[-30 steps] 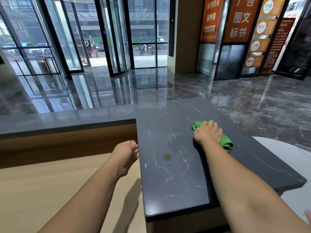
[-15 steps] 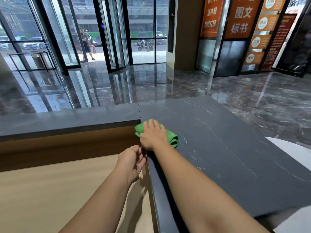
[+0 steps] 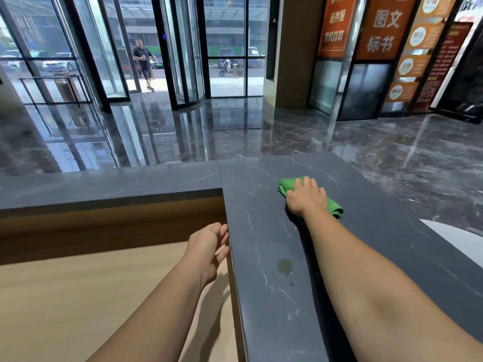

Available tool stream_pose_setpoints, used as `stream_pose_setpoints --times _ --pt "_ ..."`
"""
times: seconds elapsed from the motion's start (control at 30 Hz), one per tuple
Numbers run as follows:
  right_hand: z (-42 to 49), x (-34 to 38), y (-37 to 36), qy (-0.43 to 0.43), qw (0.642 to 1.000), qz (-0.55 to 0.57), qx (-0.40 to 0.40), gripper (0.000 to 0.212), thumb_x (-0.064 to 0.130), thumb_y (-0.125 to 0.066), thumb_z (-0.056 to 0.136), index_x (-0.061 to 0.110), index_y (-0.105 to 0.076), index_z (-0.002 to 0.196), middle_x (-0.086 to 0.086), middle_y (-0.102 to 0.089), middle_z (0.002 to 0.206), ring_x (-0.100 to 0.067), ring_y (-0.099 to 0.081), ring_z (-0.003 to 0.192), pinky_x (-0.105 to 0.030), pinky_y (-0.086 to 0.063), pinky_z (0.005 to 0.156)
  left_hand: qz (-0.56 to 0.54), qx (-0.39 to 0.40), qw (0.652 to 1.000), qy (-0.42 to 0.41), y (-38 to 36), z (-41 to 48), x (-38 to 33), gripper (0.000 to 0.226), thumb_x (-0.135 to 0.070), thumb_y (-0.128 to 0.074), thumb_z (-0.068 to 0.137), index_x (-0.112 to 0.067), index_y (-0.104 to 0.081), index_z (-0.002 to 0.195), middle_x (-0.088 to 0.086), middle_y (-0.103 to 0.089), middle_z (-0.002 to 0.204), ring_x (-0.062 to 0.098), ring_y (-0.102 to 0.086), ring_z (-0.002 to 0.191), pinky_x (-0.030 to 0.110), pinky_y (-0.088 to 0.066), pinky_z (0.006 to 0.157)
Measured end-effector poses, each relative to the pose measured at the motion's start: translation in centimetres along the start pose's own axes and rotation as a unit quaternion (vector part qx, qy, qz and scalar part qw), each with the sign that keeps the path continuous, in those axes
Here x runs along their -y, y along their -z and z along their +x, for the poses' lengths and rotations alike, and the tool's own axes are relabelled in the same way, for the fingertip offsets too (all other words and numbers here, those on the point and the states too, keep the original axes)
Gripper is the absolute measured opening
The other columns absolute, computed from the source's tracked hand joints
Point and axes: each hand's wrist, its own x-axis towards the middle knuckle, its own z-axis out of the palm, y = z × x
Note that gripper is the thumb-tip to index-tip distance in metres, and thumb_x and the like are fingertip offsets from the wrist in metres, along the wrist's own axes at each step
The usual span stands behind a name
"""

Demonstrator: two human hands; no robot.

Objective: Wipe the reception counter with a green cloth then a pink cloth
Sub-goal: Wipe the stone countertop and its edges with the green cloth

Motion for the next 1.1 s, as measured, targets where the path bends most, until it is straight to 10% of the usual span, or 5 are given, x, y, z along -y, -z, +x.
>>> stream_pose_setpoints --times 0.17,0.4,0.63,1.1 --pt "1.3 4.5 -0.3 -0.041 0.999 0.003 -0.014 0.059 0.03 -0.033 0.097 0.008 -0.024 0.151 -0.011 -0.02 0.158 -0.025 -0.015 0.145 -0.044 -0.016 0.116 0.05 0.014 0.999 0.004 0.6 0.3 0.0 0.022 -0.01 -0.049 0.097 -0.011 -0.06 0.078 0.004 -0.069 0.103 0.017 -0.064 0.104 0.036 -0.048 0.098" --pt "-1.2 12.8 -1.2 0.201 0.979 0.005 0.025 0.059 0.032 -0.032 0.101 0.013 -0.016 0.155 -0.007 -0.007 0.163 -0.022 -0.005 0.15 -0.043 -0.007 0.12 0.016 0.06 0.998 0.011 1.2 1.3 0.2 0.037 -0.027 -0.04 0.103 -0.01 -0.049 0.134 0.002 -0.064 0.125 0.013 -0.055 0.121 0.037 -0.037 0.107" --pt "-4.8 9.5 -1.0 0.329 0.943 -0.001 0.059 0.059 0.035 -0.028 0.104 0.019 -0.008 0.157 -0.003 0.0 0.165 -0.017 -0.001 0.151 -0.04 -0.004 0.121 -0.053 0.077 0.995 0.021 1.4 1.0 0.6 0.061 -0.048 -0.02 0.102 -0.009 -0.034 0.147 0.006 -0.051 0.142 0.019 -0.045 0.134 0.038 -0.027 0.117" --pt "-3.7 -3.8 0.6 0.091 0.995 -0.022 0.024 0.058 0.033 -0.024 0.102 0.015 -0.014 0.156 -0.007 -0.005 0.164 -0.022 -0.007 0.15 -0.042 -0.014 0.12 -0.055 0.062 0.997 0.008 1.9 -2.9 1.9 0.07 -0.055 -0.02 0.1 -0.005 -0.03 0.147 0.011 -0.047 0.145 0.027 -0.046 0.133 0.04 -0.035 0.113"
